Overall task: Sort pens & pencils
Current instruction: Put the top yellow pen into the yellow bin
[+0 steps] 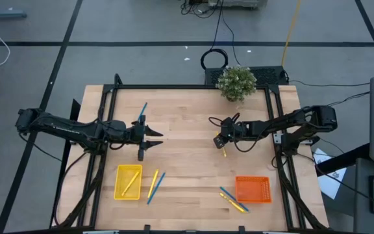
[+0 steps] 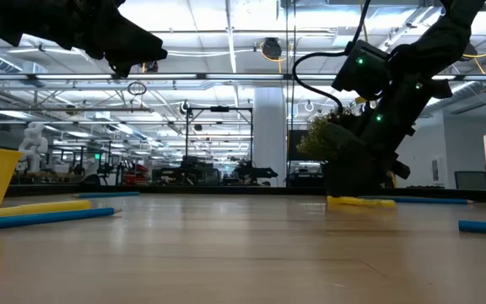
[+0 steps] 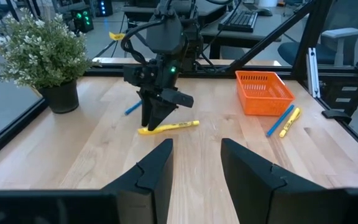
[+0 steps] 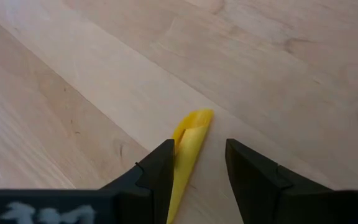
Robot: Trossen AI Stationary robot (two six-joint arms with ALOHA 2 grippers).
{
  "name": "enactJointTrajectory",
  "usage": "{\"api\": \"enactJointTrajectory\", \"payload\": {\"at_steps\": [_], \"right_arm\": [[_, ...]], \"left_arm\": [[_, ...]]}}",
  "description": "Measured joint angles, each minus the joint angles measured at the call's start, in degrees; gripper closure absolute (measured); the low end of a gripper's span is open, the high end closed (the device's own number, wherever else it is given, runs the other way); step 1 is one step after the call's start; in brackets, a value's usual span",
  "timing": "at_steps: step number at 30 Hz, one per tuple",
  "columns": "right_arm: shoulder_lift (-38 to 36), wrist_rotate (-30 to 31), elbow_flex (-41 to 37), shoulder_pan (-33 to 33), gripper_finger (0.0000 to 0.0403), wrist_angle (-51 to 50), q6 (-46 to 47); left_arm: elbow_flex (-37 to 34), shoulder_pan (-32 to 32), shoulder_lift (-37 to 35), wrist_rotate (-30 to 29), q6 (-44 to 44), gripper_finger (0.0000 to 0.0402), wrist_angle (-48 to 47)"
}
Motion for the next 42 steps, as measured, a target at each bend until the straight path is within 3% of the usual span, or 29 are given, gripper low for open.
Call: {"api": "enactJointTrajectory", "payload": {"at_steps": [16,24,34,42], "right_arm": [[3.6,0.33,-2.04,0.0,0.0324,-2.19,-1.9],[3.76,0.27,-2.13,0.0,0.0385,-1.76,-6.22],[3.71,0.42,-2.2,0.06,0.0385,-1.41,-9.94],[-1.98,1.32,-2.6,2.35,0.0385,4.93,-15.11]], "left_arm": [[0.0,0.0,0.0,0.0,-0.28,0.0261,0.0],[0.0,0.0,0.0,0.0,-0.46,0.0261,0.0],[0.0,0.0,0.0,0.0,-0.44,0.0261,-0.02],[0.0,-0.02,0.0,0.02,-0.42,0.0261,-0.16]]}}
